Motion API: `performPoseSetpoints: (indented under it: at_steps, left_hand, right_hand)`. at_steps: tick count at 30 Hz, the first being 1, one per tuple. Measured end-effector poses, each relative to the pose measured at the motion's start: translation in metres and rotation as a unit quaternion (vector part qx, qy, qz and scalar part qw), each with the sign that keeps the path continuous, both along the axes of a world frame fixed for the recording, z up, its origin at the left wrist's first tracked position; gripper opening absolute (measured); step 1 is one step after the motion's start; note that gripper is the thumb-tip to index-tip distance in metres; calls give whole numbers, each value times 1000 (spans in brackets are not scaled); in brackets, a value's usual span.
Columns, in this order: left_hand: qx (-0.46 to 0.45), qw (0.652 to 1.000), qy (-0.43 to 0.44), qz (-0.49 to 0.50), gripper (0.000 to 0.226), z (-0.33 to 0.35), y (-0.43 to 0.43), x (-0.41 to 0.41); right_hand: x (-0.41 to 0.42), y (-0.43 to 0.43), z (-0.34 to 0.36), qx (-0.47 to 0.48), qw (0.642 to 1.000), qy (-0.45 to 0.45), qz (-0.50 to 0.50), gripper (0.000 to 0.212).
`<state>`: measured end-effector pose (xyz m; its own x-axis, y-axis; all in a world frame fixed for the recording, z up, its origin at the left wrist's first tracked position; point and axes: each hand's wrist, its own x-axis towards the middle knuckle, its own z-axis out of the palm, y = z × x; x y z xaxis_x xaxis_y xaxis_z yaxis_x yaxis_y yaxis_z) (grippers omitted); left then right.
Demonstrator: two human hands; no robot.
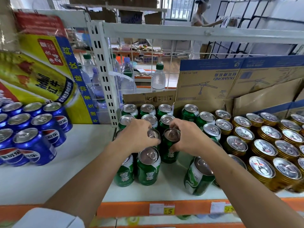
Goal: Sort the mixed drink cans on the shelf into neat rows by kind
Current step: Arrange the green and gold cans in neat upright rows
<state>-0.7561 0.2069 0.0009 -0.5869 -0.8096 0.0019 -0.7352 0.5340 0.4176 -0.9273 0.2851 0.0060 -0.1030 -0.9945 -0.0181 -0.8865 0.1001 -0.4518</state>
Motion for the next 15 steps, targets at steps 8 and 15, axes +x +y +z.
performPoseSetpoints:
  at_steps: [8, 15]
  left_hand:
    - [5, 1000, 5, -3, 38, 0, -5, 0]
    - [14, 1000, 18, -1, 62, -2, -8, 3]
  right_hand:
    - [2, 1, -4, -11, 1000, 9, 5, 68]
    - [1, 2, -10, -20, 1000, 11, 17, 61]
